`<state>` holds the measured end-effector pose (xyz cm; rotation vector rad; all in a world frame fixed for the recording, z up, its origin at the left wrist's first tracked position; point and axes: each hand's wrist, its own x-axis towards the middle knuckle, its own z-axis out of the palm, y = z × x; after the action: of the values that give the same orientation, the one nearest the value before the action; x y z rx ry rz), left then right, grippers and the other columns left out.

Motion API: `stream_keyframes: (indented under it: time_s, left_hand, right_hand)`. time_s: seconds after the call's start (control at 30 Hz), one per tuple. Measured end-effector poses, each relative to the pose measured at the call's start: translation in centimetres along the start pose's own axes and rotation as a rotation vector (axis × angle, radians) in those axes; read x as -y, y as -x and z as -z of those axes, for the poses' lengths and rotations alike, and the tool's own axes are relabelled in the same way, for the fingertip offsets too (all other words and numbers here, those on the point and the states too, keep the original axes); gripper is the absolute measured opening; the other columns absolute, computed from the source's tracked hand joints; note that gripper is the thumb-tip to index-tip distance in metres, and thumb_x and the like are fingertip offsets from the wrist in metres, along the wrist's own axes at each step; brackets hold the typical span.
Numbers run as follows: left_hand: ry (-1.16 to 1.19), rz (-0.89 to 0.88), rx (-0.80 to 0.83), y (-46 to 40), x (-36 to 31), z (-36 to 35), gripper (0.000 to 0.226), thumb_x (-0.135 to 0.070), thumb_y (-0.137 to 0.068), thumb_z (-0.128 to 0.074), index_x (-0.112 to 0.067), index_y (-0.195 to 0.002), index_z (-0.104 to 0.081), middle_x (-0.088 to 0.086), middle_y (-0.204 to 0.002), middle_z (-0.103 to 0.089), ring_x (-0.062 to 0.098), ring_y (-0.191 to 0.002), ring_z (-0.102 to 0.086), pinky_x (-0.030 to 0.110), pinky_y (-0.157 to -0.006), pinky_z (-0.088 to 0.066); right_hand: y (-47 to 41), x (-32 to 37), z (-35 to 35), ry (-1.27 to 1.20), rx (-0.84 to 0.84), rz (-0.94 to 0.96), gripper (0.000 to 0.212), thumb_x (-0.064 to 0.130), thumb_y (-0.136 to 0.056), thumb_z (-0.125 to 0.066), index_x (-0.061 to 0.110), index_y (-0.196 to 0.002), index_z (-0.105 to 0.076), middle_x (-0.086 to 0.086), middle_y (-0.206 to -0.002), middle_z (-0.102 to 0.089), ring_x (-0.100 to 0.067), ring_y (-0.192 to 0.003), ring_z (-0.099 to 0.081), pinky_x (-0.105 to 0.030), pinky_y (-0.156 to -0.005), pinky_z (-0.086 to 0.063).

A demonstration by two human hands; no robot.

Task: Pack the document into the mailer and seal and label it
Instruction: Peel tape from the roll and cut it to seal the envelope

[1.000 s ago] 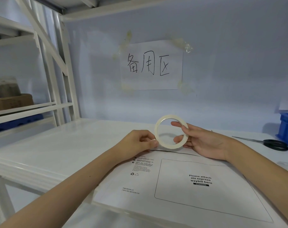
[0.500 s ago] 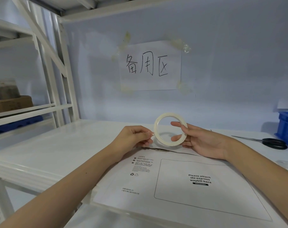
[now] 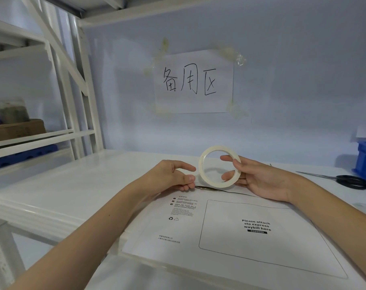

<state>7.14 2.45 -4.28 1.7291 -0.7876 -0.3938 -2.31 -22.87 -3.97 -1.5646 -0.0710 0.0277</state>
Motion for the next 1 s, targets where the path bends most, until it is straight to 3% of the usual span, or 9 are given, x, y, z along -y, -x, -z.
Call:
stream_keyframes:
  time_s: [0.17,0.27,0.37,0.43,0.63,0.8,1.0]
  left_hand:
    - [-0.233,-0.034,0.044,0.3,0.3,0.7,0.026,-0.014,-0.089,-0.072,-0.016,-0.115,-0.065,0.005,-0.081,-0.076,0.012,-0.077,-0.067,0.026,-0.087,-0.052]
    - [-0.296,-0.067,0.018,0.5,0.5,0.5,0.017,-0.015,-0.091,-0.069,-0.017,-0.107,-0.069,0.002,-0.079,-0.075,0.010,-0.078,-0.068,0.023,-0.086,-0.050]
    - [-0.215,-0.109,-0.068,0.7,0.3,0.4,0.009,-0.009,-0.091,-0.065,-0.012,-0.095,-0.073,0.004,-0.077,-0.073,0.012,-0.074,-0.067,0.020,-0.077,-0.052]
    - [-0.164,-0.117,-0.138,0.7,0.2,0.5,0.012,-0.005,-0.092,-0.062,-0.007,-0.090,-0.074,0.005,-0.075,-0.069,0.013,-0.069,-0.059,0.017,-0.068,-0.045]
    - [-0.119,-0.053,-0.190,0.2,0.2,0.8,0.013,-0.006,-0.093,-0.062,0.001,-0.093,-0.072,0.003,-0.076,-0.073,0.012,-0.065,-0.056,0.020,-0.067,-0.050]
    - [-0.029,0.011,-0.186,-0.2,0.7,1.2,0.014,-0.013,-0.095,-0.063,-0.003,-0.091,-0.072,0.006,-0.081,-0.074,0.012,-0.061,-0.056,0.024,-0.065,-0.050]
    - [-0.046,0.122,-0.206,-0.2,0.7,1.2,0.016,-0.007,-0.089,-0.068,-0.004,-0.104,-0.067,0.012,-0.088,-0.078,0.012,-0.060,-0.056,0.021,-0.065,-0.052]
  right_hand:
    - [0.0,-0.1,0.2,-0.024,-0.049,-0.009,0.044,0.030,-0.088,-0.055,0.013,-0.129,-0.056,-0.016,-0.089,-0.070,-0.026,-0.095,-0.067,-0.035,-0.104,-0.042]
    - [0.0,-0.2,0.4,-0.046,-0.070,-0.020,0.035,0.028,-0.094,-0.053,0.012,-0.125,-0.056,-0.016,-0.087,-0.069,-0.026,-0.093,-0.066,-0.038,-0.111,-0.037]
    - [0.0,-0.3,0.7,-0.085,-0.090,-0.031,0.030,0.027,-0.099,-0.049,0.013,-0.124,-0.058,-0.017,-0.087,-0.068,-0.026,-0.092,-0.065,-0.039,-0.114,-0.035]
    - [-0.1,-0.3,0.8,-0.111,-0.096,-0.038,0.033,0.028,-0.099,-0.049,0.012,-0.127,-0.057,-0.017,-0.087,-0.068,-0.026,-0.091,-0.065,-0.039,-0.114,-0.034]
    - [0.1,-0.1,0.5,-0.126,-0.079,-0.036,0.037,0.028,-0.097,-0.050,0.013,-0.130,-0.057,-0.017,-0.085,-0.068,-0.024,-0.087,-0.067,-0.038,-0.114,-0.035]
    - [0.3,0.1,0.2,-0.104,-0.034,-0.023,0.043,0.028,-0.088,-0.057,0.014,-0.129,-0.060,-0.016,-0.086,-0.067,-0.026,-0.091,-0.067,-0.038,-0.109,-0.039]
    - [0.6,0.3,-0.1,-0.042,0.023,-0.001,0.041,0.020,-0.087,-0.057,0.016,-0.128,-0.061,-0.013,-0.083,-0.064,-0.025,-0.088,-0.063,-0.039,-0.104,-0.041]
